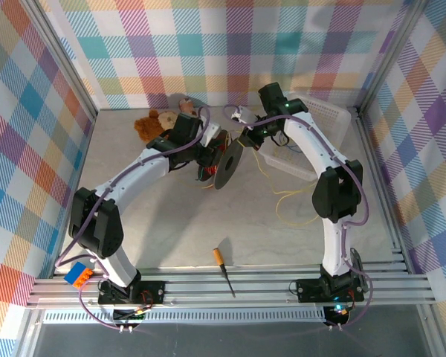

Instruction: Wrap the cables

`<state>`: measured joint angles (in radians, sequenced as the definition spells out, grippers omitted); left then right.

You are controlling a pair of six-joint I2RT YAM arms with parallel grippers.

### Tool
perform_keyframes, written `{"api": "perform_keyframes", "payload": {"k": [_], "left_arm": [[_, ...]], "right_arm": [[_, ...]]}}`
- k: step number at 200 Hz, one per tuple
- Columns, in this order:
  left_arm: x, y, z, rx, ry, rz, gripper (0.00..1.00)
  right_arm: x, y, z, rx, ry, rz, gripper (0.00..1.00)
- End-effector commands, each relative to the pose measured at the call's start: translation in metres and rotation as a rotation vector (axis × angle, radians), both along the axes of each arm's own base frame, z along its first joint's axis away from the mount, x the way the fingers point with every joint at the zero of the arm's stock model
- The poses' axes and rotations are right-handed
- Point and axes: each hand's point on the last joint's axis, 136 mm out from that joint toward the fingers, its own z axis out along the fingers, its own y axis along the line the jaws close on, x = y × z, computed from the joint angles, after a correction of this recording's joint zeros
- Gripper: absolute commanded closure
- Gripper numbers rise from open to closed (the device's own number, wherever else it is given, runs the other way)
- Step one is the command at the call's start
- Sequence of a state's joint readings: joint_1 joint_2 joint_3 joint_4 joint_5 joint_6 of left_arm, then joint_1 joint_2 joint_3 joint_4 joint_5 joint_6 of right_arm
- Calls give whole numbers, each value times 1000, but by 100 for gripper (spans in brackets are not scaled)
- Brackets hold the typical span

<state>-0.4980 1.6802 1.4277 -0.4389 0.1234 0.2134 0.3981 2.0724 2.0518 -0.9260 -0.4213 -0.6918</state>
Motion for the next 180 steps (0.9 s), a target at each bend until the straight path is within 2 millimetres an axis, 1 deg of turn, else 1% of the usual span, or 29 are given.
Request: {"api": "perform_keyframes", "payload": {"k": [1, 15, 36, 56, 86, 113, 117, 125, 142, 152, 162, 168, 180], "left_arm": [[-11, -6, 23, -78, -27, -40, 34], [-12, -3, 26, -110, -20, -46, 31], [-15, 0, 31, -168, -6, -56, 26], [-15, 3, 32, -202, 2, -55, 23], [-12, 12, 31, -216, 5, -25, 23], [-10, 27, 36, -272, -10, 30, 22], [-7, 28, 45, -294, -42, 35, 21], [-7, 32, 51, -315, -56, 51, 21], [-6, 45, 61, -352, -89, 112, 17], [-3, 57, 65, -374, -104, 168, 14], [0, 68, 61, -399, -93, 221, 11], [1, 73, 58, -413, -84, 236, 11], [3, 80, 46, -418, -56, 274, 10]], "right_arm": [[-12, 11, 48, 129, -45, 81, 100], [-20, 15, 58, 184, -37, 117, 100], [-31, 20, 81, 273, -55, 162, 100], [-34, 17, 99, 317, -87, 160, 100], [-36, 8, 116, 302, -141, 137, 100], [-42, -1, 120, 281, -165, 124, 100], [-43, -3, 120, 279, -167, 122, 100], [-44, -7, 120, 278, -169, 115, 100], [-48, -13, 122, 284, -178, 110, 100], [-49, -16, 121, 286, -183, 105, 100], [-49, -19, 121, 287, -184, 101, 100], [-49, -19, 120, 286, -183, 99, 100], [-48, -21, 117, 283, -173, 94, 100]]}}
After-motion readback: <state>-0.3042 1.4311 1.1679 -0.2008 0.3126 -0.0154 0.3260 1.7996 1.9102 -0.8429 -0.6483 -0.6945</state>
